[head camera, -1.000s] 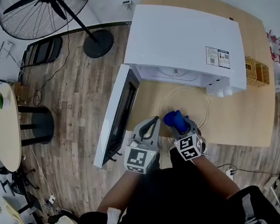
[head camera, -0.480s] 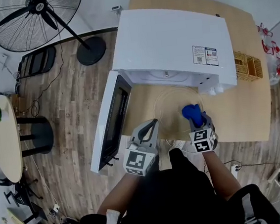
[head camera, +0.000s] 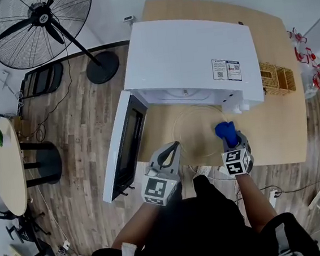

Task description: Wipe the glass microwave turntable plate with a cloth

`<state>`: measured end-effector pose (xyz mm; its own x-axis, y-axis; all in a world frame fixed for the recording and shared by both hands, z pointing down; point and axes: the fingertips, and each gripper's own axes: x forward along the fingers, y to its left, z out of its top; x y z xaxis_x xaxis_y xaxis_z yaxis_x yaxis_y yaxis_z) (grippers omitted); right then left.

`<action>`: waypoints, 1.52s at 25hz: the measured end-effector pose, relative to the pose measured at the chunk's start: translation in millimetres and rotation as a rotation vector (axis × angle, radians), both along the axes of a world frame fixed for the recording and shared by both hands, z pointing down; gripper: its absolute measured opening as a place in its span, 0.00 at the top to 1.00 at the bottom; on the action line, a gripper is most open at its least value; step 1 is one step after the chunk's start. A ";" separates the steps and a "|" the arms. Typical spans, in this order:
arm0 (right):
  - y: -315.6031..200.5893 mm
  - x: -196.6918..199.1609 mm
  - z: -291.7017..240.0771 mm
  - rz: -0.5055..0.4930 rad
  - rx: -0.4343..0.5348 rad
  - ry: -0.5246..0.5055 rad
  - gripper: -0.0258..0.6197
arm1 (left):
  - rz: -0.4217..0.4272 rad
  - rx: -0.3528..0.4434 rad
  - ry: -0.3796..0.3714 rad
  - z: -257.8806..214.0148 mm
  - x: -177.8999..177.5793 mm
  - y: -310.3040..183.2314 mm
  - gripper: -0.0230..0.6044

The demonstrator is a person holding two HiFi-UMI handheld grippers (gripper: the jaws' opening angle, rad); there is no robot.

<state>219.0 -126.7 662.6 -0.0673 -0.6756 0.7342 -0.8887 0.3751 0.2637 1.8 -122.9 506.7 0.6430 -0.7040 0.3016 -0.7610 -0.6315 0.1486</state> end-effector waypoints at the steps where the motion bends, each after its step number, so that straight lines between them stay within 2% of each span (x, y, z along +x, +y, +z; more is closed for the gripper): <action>1: -0.6 -3.1 -2.1 -0.001 0.003 -0.023 0.73 | 0.000 0.001 0.001 -1.7 0.1 0.0 0.95; 5: -5.4 -28.2 -34.5 -0.033 0.084 -0.160 0.73 | 0.002 0.008 0.012 -10.8 -2.9 0.0 0.95; 9: -16.7 -57.6 -104.2 -0.121 0.239 -0.250 0.73 | -0.019 0.017 0.004 -18.5 -17.1 0.8 0.95; 12: -27.2 -70.1 -166.0 -0.170 0.371 -0.292 0.73 | -0.043 0.038 0.007 -28.4 -23.7 -4.4 0.95; 17: -37.4 -78.9 -264.3 -0.241 0.602 -0.322 0.73 | -0.050 0.127 -0.014 -57.8 -21.4 -12.6 0.95; 19: -36.3 -79.4 -292.9 -0.238 0.670 -0.353 0.73 | -0.045 0.147 -0.019 -68.5 -19.3 -13.7 0.95; 22: -32.1 -77.9 -318.2 -0.220 0.708 -0.376 0.73 | -0.039 0.202 -0.001 -94.2 -13.4 -18.5 0.95; 26: -30.6 -85.9 -337.1 -0.280 0.795 -0.341 0.74 | -0.042 0.245 0.010 -111.4 -13.4 -19.8 0.95; 30: -28.7 -87.1 -335.1 -0.297 0.796 -0.289 0.76 | -0.055 0.263 0.016 -118.8 -14.6 -20.8 0.95; 38: -28.6 -82.3 -338.4 -0.287 0.800 -0.298 0.76 | -0.061 0.297 0.042 -135.6 -8.1 -23.0 0.95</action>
<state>136.6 -155.2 324.2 -0.4246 -0.9051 -0.0230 -0.8624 0.3966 0.3145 -6.3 -145.9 371.1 0.6045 -0.7950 0.0507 -0.7959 -0.6054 -0.0033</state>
